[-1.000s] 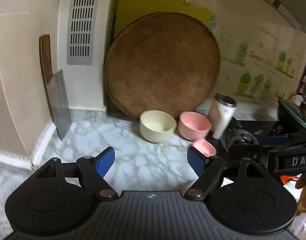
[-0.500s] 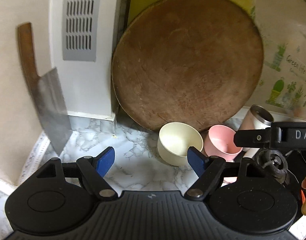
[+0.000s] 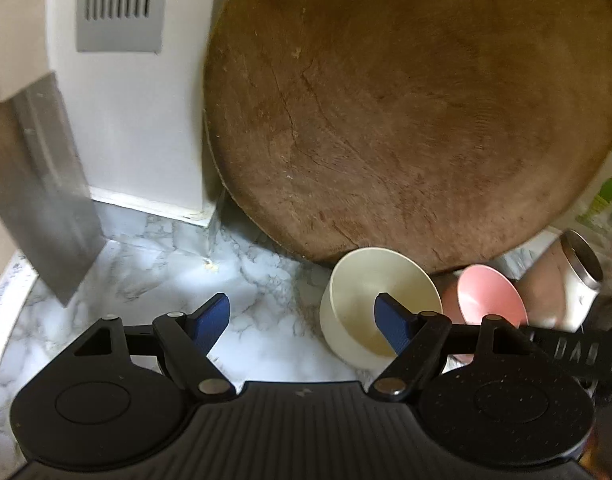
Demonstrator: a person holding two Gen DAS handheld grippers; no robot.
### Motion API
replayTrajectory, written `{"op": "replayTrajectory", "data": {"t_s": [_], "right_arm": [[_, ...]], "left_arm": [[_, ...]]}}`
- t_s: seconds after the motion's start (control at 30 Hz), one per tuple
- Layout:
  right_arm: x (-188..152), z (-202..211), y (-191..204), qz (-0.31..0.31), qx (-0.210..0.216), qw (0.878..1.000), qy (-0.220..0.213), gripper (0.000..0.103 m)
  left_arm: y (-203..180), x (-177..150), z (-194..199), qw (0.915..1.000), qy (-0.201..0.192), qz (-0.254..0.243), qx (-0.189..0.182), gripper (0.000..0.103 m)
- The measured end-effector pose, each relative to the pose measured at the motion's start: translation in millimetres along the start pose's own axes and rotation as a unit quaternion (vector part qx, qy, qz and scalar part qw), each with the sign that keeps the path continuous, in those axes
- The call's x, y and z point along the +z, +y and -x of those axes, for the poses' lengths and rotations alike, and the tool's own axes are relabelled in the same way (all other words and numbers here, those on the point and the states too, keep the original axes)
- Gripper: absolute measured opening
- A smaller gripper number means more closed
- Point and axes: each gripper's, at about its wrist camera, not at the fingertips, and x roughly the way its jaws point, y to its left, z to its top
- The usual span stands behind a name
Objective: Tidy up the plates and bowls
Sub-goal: 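Move both open grippers toward the cream bowl, then close both grippers on the rim of the cream bowl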
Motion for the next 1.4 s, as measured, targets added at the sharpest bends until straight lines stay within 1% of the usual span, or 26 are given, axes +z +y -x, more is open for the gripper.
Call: {"op": "replayTrajectory", "data": {"t_s": [0.1,0.13,0.23,0.27,0.3,0.33,0.37,0.43,0.5,0.53,0.57,0.63,0.67,0.7,0.73,0.77,0.83,0.93,1.0,1.2,1.4], "right_arm": [[3,-14,1,-0.005,-0.003,1.000,0.006,0.064],[4,-18,1,-0.006,-0.003,1.000,0.009,0.061],[5,-31,1,-0.014,-0.002,1.000,0.016,0.055],[6,-34,1,-0.016,-0.004,1.000,0.018,0.055],[6,-37,0,-0.017,-0.005,1.000,0.018,0.053],[7,-40,0,-0.019,-0.007,1.000,0.018,0.051],[8,-41,0,-0.022,-0.007,1.000,0.018,0.050],[9,-45,-1,-0.027,-0.005,0.999,0.020,0.043],[9,-49,-1,-0.028,-0.006,0.999,0.024,0.038],[8,-50,-1,-0.027,-0.005,0.999,0.025,0.036],[8,-51,0,-0.027,-0.005,0.999,0.026,0.035],[8,-53,0,-0.027,-0.005,0.999,0.028,0.026],[8,-54,0,-0.027,-0.006,0.999,0.027,0.025],[8,-56,0,-0.028,-0.007,0.999,0.027,0.021],[7,-57,0,-0.029,-0.005,0.999,0.028,0.018],[7,-57,-1,-0.030,-0.003,0.999,0.029,0.018],[8,-57,-1,-0.030,-0.003,0.999,0.028,0.017],[6,-56,-1,-0.029,-0.004,0.999,0.024,0.015],[5,-55,-1,-0.025,-0.005,0.999,0.024,0.015],[-2,-49,6,-0.010,-0.010,1.000,0.025,0.015],[-15,-32,21,0.010,-0.007,1.000,0.025,0.014]], "left_arm": [[-6,4,-18,0.9999,0.009,-0.006,0.000,0.079],[-7,5,-23,0.9999,0.012,-0.009,0.002,0.079],[-13,5,-37,0.9997,0.012,-0.016,0.013,0.079],[-13,6,-42,0.9997,0.014,-0.016,0.014,0.078],[-13,6,-46,0.9997,0.017,-0.014,0.012,0.075],[-13,7,-51,0.9996,0.022,-0.013,0.009,0.068],[-14,7,-57,0.9995,0.028,-0.013,0.007,0.064],[-14,6,-64,0.9993,0.035,-0.010,0.009,0.062],[-15,6,-70,0.9991,0.040,-0.009,0.009,0.052],[-15,6,-73,0.9989,0.045,-0.007,0.007,0.043],[-14,7,-76,0.9987,0.051,-0.003,0.004,0.040],[-14,7,-80,0.9984,0.057,0.002,-0.001,0.033],[-14,6,-81,0.9983,0.058,0.002,-0.003,0.030],[-14,6,-82,0.9982,0.060,0.002,-0.004,0.029],[-14,6,-83,0.9981,0.060,0.003,-0.006,0.025],[-14,5,-84,0.9980,0.062,0.003,-0.010,0.020],[-15,4,-85,0.9977,0.066,0.000,-0.014,0.018],[-15,2,-85,0.9976,0.067,-0.001,-0.017,0.011],[-15,1,-85,0.9975,0.068,0.000,-0.018,0.009],[-15,-6,-73,0.9978,0.065,-0.009,-0.014,0.009],[-11,-12,-43,0.9986,0.050,-0.018,-0.007,0.009]]}}
